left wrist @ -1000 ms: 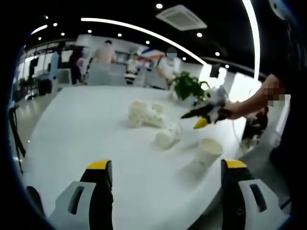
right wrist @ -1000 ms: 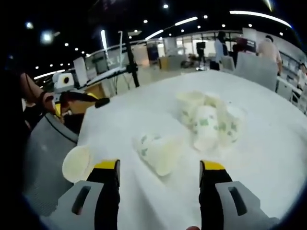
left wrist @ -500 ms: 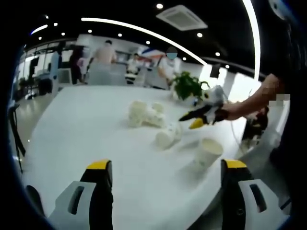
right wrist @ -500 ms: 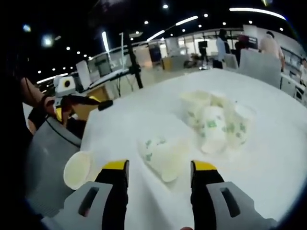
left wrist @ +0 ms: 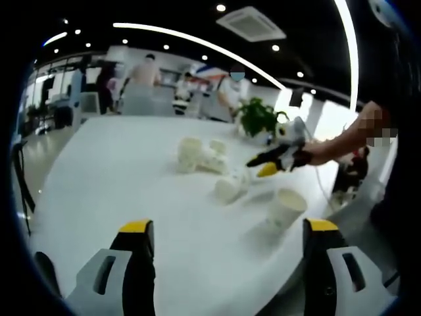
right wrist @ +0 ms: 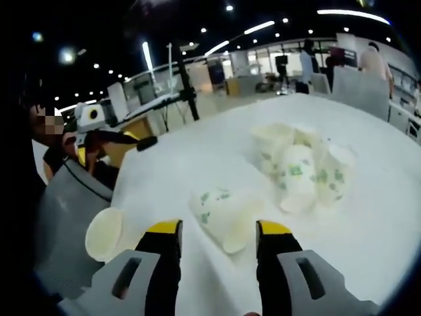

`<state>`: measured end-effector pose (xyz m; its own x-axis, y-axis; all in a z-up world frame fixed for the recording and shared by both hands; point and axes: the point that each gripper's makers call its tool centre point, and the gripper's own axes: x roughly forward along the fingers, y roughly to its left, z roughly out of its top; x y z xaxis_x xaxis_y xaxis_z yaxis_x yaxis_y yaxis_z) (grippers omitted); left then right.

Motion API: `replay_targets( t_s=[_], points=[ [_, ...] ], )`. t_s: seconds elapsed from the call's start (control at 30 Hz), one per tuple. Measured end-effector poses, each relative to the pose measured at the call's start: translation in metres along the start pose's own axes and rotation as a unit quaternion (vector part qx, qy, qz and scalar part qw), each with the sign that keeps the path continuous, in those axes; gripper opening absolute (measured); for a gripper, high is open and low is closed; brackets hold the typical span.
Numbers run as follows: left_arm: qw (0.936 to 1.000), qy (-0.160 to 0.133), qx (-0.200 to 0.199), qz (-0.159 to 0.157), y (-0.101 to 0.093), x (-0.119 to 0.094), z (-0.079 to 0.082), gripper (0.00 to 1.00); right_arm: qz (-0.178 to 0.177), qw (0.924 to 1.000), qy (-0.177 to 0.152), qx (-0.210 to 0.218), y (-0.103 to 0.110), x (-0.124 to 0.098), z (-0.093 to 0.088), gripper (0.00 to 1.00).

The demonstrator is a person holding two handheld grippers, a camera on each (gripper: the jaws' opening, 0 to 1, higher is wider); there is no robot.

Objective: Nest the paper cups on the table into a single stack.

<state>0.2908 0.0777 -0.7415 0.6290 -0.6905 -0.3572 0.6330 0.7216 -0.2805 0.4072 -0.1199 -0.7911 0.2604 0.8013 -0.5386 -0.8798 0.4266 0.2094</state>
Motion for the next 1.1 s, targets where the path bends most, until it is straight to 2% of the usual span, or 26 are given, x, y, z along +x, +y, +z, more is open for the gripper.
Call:
replay_targets(
  t_s=[0.77,1.1],
  points=[
    [1.0000,0.003,-0.004,0.004,0.0028,-0.0037,-0.0019,0.92,0.017,0.9998,0.005,-0.004,0.0028,0.0081,-0.0035,0.28],
    [1.0000,0.006,-0.004,0.004,0.0030,-0.0035,-0.0038,0.91,0.027,0.9996,0.005,-0.006,0.0052,0.0076,-0.0029,0.19]
  ],
)
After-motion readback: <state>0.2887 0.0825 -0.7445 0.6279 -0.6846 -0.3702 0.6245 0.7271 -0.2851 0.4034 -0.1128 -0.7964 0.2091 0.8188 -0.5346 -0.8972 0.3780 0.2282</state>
